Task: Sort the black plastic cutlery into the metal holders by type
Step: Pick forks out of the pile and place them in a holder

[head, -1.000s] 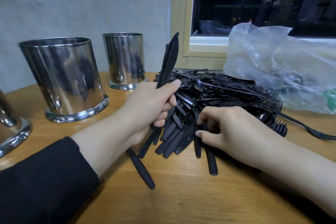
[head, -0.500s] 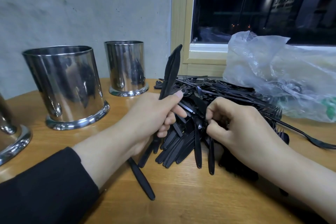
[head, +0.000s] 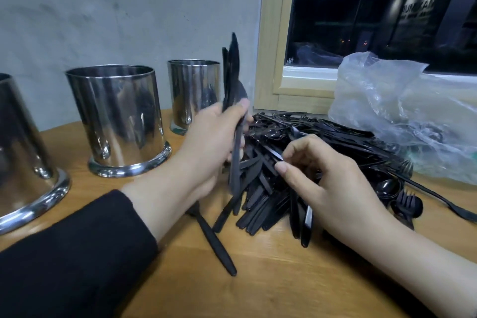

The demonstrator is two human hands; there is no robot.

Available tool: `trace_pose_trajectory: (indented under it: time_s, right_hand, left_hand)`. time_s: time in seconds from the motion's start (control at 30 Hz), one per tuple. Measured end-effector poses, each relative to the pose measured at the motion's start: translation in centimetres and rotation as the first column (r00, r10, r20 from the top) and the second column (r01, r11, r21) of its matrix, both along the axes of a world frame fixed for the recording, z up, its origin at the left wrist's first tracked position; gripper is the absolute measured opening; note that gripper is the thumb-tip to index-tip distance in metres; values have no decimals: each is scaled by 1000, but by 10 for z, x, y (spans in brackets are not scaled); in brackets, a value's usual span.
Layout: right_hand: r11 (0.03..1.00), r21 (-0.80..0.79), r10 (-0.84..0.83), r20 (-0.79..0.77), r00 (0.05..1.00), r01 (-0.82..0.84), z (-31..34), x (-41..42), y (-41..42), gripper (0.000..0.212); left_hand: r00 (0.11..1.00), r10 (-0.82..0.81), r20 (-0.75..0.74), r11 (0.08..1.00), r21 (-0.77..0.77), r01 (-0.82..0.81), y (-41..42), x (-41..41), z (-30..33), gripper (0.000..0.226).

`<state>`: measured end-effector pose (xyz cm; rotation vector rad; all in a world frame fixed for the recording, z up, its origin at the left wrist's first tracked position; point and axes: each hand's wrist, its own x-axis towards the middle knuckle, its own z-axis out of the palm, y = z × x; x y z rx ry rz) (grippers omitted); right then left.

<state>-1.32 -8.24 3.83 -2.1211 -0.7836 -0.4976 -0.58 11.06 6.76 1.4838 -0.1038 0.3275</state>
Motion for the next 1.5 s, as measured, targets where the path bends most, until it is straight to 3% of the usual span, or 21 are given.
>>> trace_pose_trajectory:
  time_s: [0.2,0.43,0.6,0.83,1.03,1.23,1.3,1.37,1.5]
  right_hand:
    - [948,-304,127,97,987,-92,-4,-7,9,23]
    - [839,-533,189,91,978,-112,-12,-34,48,53]
    - [792,-609,102,54,993,-48,-15,-40,60,54]
    - [790,-612,55,6,998,-40,-14,-43,60,39]
    - [794,-602,22,169,985,86,-19,-37,58,32]
    - [903,-406,-62,209,976,144,2,-22,43,28]
    - [906,-364,-151,196,969,215,10,-8,33,26]
    - [865,-393,-247,209,946,312,12,6,23,24]
    - [753,-509,-350,228,909,418,10,19,15,29]
  left_hand:
    - [968,239,72,962,115,-246,46,5,4,33]
    - [971,221,95,968,103,-230,48,8,-2,22]
    - [980,184,72,976,105,-190,47,8,-4,26]
    - [986,168,25,984,56,-169,42,7,-5,42]
    - [980,185,68,978,83,-190,41,7,-5,44]
    - [977,201,73,977,56,-205,41,5,-1,42]
    - [977,207,45,967,144,-212,42,5,-4,43]
    - [975,221,27,917,333,-217,45,8,-9,46]
    - [970,244,4,650,741,-167,48,14,-14,46]
